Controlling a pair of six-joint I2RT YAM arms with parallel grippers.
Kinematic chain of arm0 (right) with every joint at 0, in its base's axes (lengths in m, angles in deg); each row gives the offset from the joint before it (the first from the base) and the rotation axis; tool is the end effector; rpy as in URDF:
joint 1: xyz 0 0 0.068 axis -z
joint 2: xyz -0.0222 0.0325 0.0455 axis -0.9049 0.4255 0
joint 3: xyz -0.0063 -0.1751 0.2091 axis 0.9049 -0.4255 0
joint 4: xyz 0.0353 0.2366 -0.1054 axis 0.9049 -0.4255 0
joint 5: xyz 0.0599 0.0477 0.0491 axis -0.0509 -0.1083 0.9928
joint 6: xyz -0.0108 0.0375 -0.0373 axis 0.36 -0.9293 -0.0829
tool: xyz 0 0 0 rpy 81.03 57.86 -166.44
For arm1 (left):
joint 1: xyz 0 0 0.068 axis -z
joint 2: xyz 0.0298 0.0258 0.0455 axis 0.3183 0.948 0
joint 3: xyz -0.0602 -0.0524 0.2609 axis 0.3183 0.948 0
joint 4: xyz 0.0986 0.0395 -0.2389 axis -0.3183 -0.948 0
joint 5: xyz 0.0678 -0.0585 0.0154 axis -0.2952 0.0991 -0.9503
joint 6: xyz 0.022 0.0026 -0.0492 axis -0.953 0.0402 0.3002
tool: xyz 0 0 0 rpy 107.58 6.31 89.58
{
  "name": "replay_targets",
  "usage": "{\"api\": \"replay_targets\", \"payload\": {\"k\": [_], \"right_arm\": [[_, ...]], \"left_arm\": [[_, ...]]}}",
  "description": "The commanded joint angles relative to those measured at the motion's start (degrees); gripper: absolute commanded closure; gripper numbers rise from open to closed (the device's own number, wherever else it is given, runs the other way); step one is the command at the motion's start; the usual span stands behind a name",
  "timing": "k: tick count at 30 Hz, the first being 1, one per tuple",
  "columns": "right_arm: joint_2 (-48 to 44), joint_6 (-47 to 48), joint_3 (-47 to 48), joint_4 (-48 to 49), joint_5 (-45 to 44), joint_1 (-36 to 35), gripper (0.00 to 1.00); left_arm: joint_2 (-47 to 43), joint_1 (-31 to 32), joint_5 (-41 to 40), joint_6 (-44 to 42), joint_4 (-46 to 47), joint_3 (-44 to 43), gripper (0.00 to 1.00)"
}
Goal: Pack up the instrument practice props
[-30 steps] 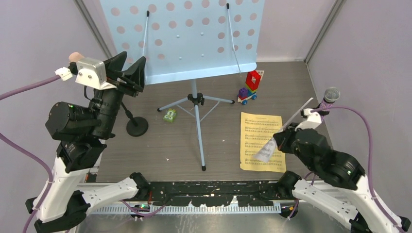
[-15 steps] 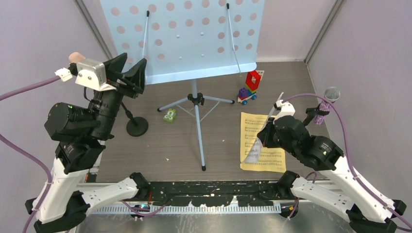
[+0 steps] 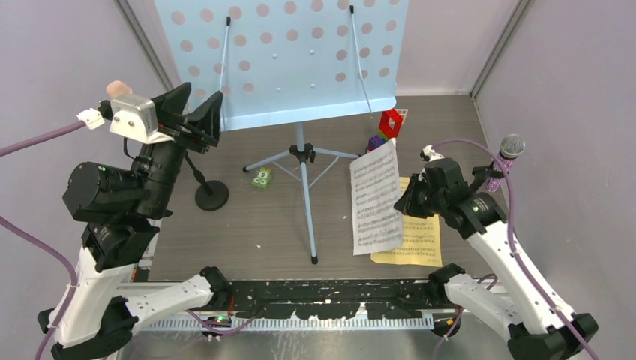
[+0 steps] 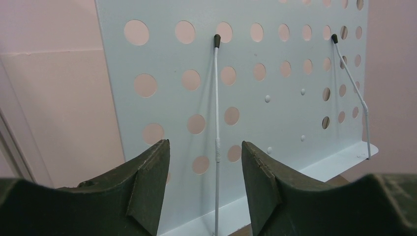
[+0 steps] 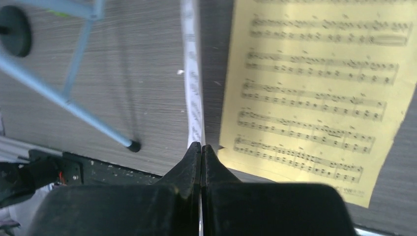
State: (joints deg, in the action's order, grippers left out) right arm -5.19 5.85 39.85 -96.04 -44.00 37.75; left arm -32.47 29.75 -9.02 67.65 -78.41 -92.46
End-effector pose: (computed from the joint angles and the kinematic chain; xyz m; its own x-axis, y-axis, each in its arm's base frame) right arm 0.1381 0.0720 0.3185 -0.7779 0.1795 -0.6022 -0.0918 0.9156 0.3915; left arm 0.0703 -0.0567 0.5656 0.3924 -0.1848 -0.9010 0.3715 0.9280 -0.0285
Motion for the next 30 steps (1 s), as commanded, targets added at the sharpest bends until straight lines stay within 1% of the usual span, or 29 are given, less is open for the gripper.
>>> {"api": "replay_targets", "payload": {"k": [1, 4, 7, 12, 16, 18, 23, 27, 30], "right_arm": [[4.44, 1.76, -0.83, -0.89, 7.69, 6.75, 0.99], [9.24, 0.50, 1.13, -4.47, 0.28, 8.95, 0.98], [11.68, -1.43, 1.33, -6.57, -4.45, 10.08, 0.97], [10.94, -5.53, 1.69, -8.39, -11.10, 10.20, 0.96], [9.69, -5.93, 3.20, -10.70, -15.64, 10.19, 0.96], [10.43, -5.16, 4.35, -11.38, -16.45, 10.25, 0.95], [15.65, -2.86, 6.00, -13.32, -17.22, 10.20, 0.90], [16.53, -3.10, 5.98, -12.93, -18.28, 10.19, 0.87], [16.07, -3.74, 6.18, -12.03, -18.45, 10.19, 0.77]], "left_arm": [[-0.27, 0.11, 0.07, 0.04, 0.41, -0.53, 0.43], [-0.60, 0.11, 0.06, 0.21, 0.13, -0.52, 0.42], [-0.95, 0.11, 0.01, 0.11, -0.26, -0.45, 0.42], [-1.44, 0.11, -0.05, 0.13, -0.01, -0.03, 0.42], [-0.96, 0.11, 0.12, 0.39, 0.10, -0.13, 0.42], [-0.61, 0.16, 0.48, 0.69, 0.15, -0.09, 0.42], [-0.03, 0.11, 1.13, 1.35, 0.19, -0.21, 0.42], [0.05, 0.11, 1.29, 1.53, -0.40, -0.52, 0.42], [-0.12, 0.12, 1.35, 1.93, -1.12, -0.78, 0.41]]}}
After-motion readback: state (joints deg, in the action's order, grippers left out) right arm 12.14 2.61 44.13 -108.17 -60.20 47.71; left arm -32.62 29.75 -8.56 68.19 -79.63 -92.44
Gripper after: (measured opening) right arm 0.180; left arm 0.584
